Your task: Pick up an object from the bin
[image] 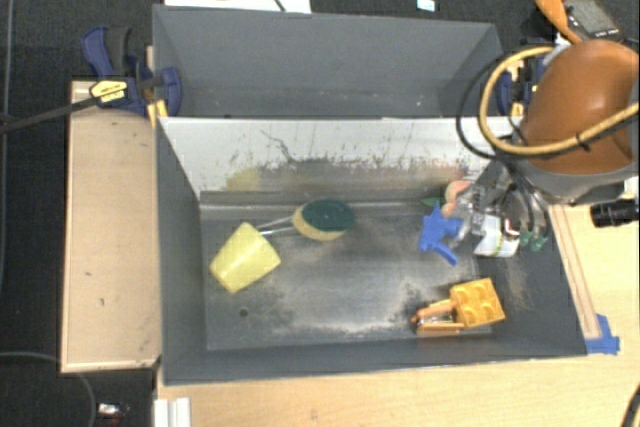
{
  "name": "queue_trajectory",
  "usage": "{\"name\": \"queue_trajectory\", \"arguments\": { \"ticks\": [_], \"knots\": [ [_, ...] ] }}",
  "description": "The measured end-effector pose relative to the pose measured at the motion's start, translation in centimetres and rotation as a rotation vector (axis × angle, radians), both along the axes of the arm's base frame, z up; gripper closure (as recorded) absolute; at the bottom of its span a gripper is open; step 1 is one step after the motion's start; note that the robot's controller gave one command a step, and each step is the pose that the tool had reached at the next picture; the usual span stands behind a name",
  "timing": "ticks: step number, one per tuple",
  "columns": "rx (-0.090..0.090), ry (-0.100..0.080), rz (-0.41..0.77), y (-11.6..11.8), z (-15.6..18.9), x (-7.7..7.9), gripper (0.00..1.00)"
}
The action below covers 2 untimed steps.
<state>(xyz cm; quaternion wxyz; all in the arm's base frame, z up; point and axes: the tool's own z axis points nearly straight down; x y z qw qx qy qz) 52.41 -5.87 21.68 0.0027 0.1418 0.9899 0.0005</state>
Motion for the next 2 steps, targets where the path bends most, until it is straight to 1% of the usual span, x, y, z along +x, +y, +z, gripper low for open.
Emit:
{"name": "queue_trajectory", "arguments": {
  "ticks": [1, 2],
  "knots": [
    [-0.003, -0.007, 0.175, 1.7, -0.4, 1.9, 1.00],
    [0.000, -0.001, -0.104, -0.9, -1.5, 1.6, 1.00]
  ]
}}
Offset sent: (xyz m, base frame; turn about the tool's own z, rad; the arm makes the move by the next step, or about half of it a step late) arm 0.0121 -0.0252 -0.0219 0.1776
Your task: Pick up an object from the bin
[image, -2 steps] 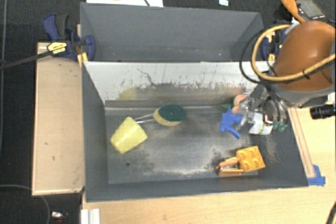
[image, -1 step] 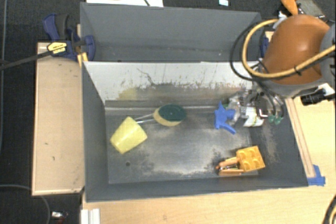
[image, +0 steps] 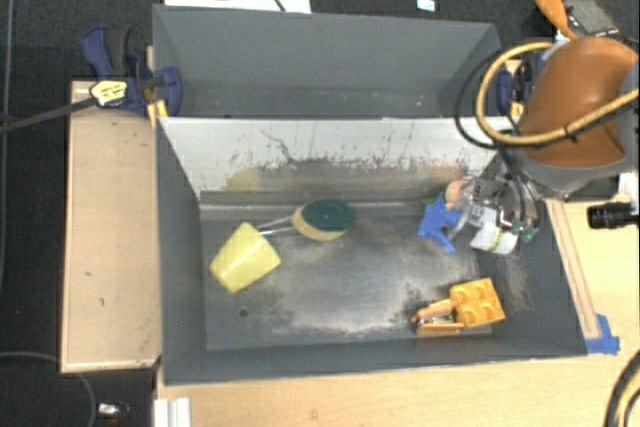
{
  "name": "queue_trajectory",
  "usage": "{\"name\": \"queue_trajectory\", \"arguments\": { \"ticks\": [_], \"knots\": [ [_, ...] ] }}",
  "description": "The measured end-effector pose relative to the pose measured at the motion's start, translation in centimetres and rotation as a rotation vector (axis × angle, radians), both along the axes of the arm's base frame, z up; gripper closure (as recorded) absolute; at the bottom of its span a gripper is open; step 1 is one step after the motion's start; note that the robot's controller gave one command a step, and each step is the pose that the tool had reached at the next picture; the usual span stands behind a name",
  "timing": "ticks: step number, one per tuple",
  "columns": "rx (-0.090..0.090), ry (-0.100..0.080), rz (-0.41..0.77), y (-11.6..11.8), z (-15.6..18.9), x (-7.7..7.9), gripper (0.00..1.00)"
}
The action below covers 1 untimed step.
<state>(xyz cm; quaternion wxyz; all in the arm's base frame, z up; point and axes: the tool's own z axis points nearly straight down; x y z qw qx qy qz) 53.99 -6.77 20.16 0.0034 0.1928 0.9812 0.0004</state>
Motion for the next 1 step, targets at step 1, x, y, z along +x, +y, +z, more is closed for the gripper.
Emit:
{"name": "queue_trajectory", "arguments": {
  "ticks": [1],
  "knots": [
    [0.000, -0.005, 0.115, 3.67, -0.94, 0.55, 1.00]
  ]
}}
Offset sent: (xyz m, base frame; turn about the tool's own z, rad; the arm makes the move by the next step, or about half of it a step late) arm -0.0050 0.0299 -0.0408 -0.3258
